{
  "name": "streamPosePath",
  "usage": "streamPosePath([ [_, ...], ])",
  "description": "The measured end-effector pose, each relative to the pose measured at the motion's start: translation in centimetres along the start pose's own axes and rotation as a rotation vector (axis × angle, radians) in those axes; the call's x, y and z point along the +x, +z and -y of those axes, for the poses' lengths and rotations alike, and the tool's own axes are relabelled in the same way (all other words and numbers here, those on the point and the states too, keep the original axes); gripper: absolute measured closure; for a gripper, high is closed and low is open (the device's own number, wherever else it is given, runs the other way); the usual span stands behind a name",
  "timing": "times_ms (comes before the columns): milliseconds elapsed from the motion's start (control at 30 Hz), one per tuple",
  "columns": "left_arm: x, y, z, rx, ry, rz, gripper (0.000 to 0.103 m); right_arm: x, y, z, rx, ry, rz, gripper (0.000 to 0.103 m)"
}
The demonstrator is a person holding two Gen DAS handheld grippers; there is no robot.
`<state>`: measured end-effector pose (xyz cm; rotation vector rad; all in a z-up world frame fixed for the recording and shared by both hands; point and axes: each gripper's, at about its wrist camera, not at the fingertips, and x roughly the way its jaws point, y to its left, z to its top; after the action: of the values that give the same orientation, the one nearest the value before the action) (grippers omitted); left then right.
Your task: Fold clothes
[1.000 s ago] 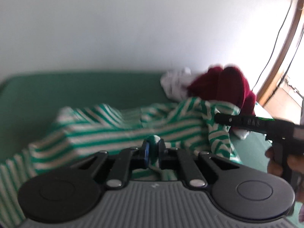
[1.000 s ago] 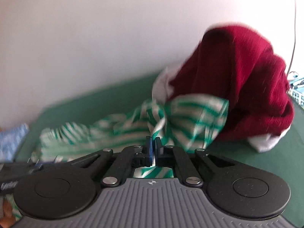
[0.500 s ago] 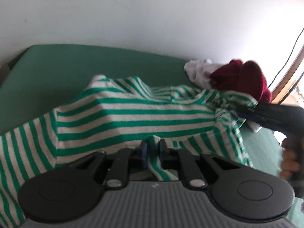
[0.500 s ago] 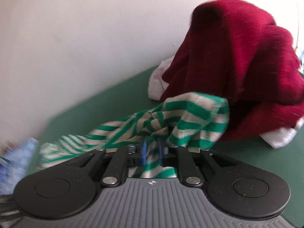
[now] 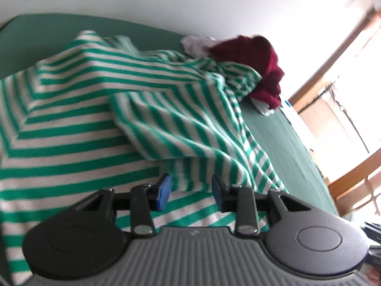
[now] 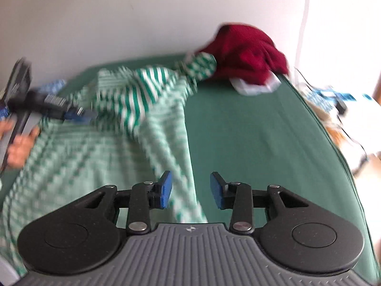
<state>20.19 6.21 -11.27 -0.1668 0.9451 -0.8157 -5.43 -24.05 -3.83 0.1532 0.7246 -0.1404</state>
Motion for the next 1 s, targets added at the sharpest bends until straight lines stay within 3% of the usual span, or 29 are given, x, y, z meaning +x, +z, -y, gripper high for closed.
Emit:
streamPosePath([
  [33,0.6,0.0,0.5,0.024,0.009,-0.003,0.058,-0.9,-1.1,0.0,0.007,-0.027,-0.009,0.065],
  [100,1.3,0.1,1.1,0.048,0.025,0.017,0.059,-2.6,-3.4,0.1,0.02,-0.08,-0.027,0.065],
  [167,1.5,0.2,1.4,0.067,0.057,0.026,0.07,-4.4,-5.6,0.2,0.034,-0.133,-0.045,0.065],
  [200,1.1,0.2,1.3,0.059,0.069,0.025,0.095,-5.1,-6.3,0.6,0.059,-0.152,-0.049,0.065],
  [233,0.7,0.2,1.3,0.051,0.082,0.023,0.103,-5.6,-6.9,1.0,0.08,-0.165,-0.053,0.064],
  [367,-1.0,0.0,1.0,0.018,0.131,0.016,0.103,-7.2,-8.7,2.3,0.115,-0.198,-0.058,0.064],
  [433,-1.8,0.0,0.8,0.002,0.156,0.013,0.101,-7.4,-9.5,2.9,0.112,-0.197,-0.06,0.064],
  [500,-2.7,-0.7,2.0,-0.017,0.104,0.018,0.1,-7.6,-10.2,3.5,0.115,-0.191,-0.061,0.064],
  [567,-3.5,-1.3,3.2,-0.035,0.051,0.024,0.081,-7.8,-10.9,4.0,0.128,-0.171,-0.059,0.064],
  [600,-3.2,-1.6,4.1,-0.038,0.036,0.02,0.059,-7.9,-11.3,4.3,0.134,-0.159,-0.06,0.064],
  [633,-2.6,-1.9,5.1,-0.038,0.021,0.012,0.052,-7.8,-11.5,4.5,0.136,-0.144,-0.066,0.064],
  [733,-0.2,-2.5,8.3,-0.003,-0.011,-0.017,0.052,-7.9,-12.1,5.1,0.147,-0.062,-0.056,0.066],
  [833,2.2,-2.6,10.2,-0.007,-0.007,-0.05,0.052,-7.8,-12.7,5.5,0.132,-0.043,-0.06,0.069],
  [1000,4.8,-2.0,10.0,-0.15,0.015,-0.074,0.051,-8.0,-14.4,7.3,0.268,0.014,-0.036,0.069],
])
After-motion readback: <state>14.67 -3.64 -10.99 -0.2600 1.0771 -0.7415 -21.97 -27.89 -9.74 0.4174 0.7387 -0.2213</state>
